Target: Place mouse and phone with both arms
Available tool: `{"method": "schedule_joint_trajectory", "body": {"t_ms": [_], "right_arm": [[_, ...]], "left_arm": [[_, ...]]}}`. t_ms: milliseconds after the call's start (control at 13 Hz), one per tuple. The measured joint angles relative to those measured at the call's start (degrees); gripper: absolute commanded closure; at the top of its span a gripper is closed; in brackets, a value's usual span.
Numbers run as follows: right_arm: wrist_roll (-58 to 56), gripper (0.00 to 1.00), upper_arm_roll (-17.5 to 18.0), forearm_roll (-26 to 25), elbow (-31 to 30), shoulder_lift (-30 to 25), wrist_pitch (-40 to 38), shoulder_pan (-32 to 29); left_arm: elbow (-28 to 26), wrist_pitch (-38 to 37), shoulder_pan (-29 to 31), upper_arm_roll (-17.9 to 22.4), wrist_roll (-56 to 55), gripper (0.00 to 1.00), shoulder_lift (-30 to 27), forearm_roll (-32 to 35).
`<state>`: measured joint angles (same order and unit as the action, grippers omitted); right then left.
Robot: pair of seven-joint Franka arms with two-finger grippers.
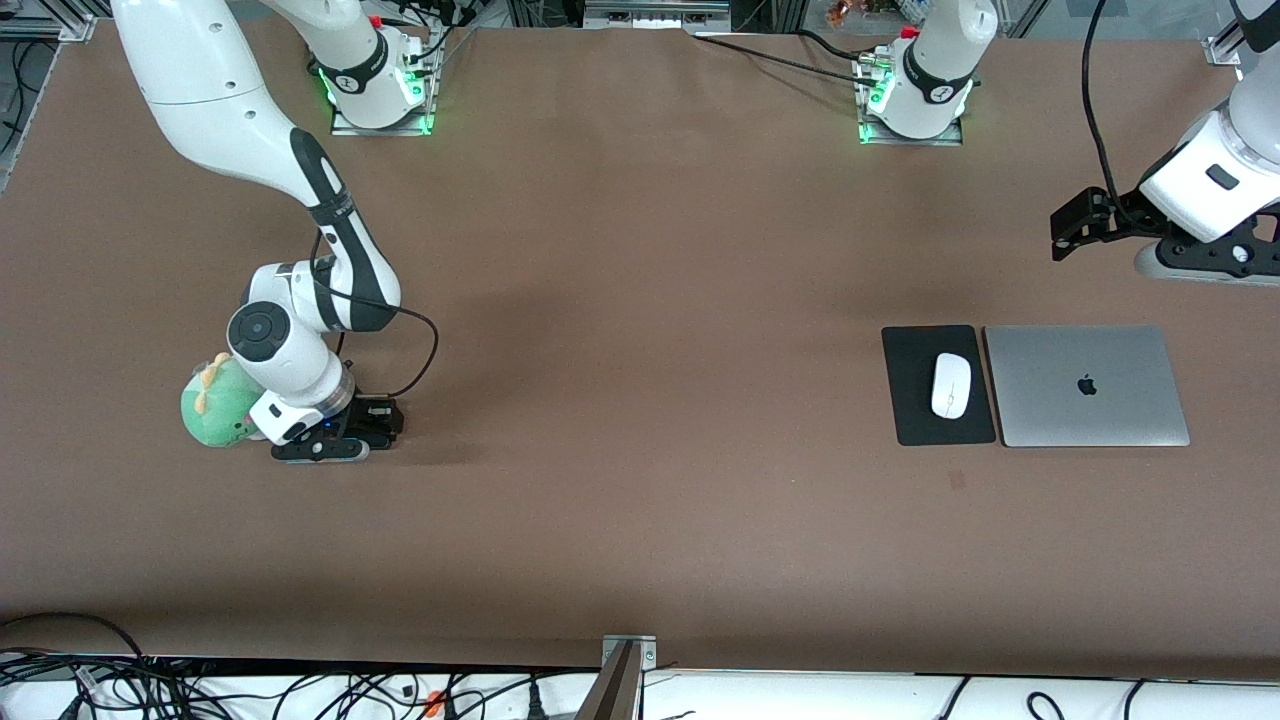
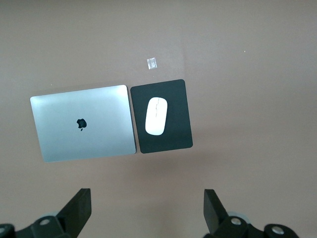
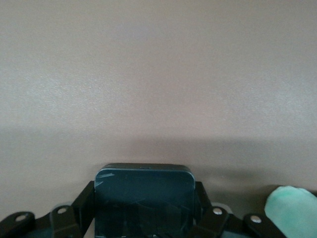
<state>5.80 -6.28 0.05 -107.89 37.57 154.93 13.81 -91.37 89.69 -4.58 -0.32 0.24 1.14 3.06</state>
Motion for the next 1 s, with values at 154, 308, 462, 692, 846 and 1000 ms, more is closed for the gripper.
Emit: {"method": "schedule_joint_trajectory", "body": {"t_ms": [154,308,462,692,846,1000], "right_arm": [[0.0,0.0,0.0,0.0,-0.3,-0.1,0.4,0.0],[-0.1,0.0,0.1,0.0,-0.4,-0.3,0.4,0.0],[-0.1,0.0,0.1,0.0,-0.5,-1.0,0.4,0.0],[-0.1,0.0,0.3,1.1,-0.3,-3.3,-1.8,0.0],[-0.5,0.0,0.3,3.7,1.3,-5.8,-6.8,0.0],[-2.2,0.0,0.2,5.5,4.2,-8.4,-12.4,-0.3]], "left_arm": [[0.1,0.0,0.0,0.0,0.0,0.0,0.0,0.0],[0.3,0.0,0.0,0.0,0.0,0.0,0.0,0.0],[0.4,0.0,0.0,0.0,0.0,0.0,0.0,0.0],[0.4,0.0,0.0,0.1,0.0,0.0,0.0,0.0],[0.4,0.0,0.0,0.1,0.0,0.0,0.0,0.0],[0.4,0.0,0.0,0.1,0.0,0.0,0.0,0.0]]}}
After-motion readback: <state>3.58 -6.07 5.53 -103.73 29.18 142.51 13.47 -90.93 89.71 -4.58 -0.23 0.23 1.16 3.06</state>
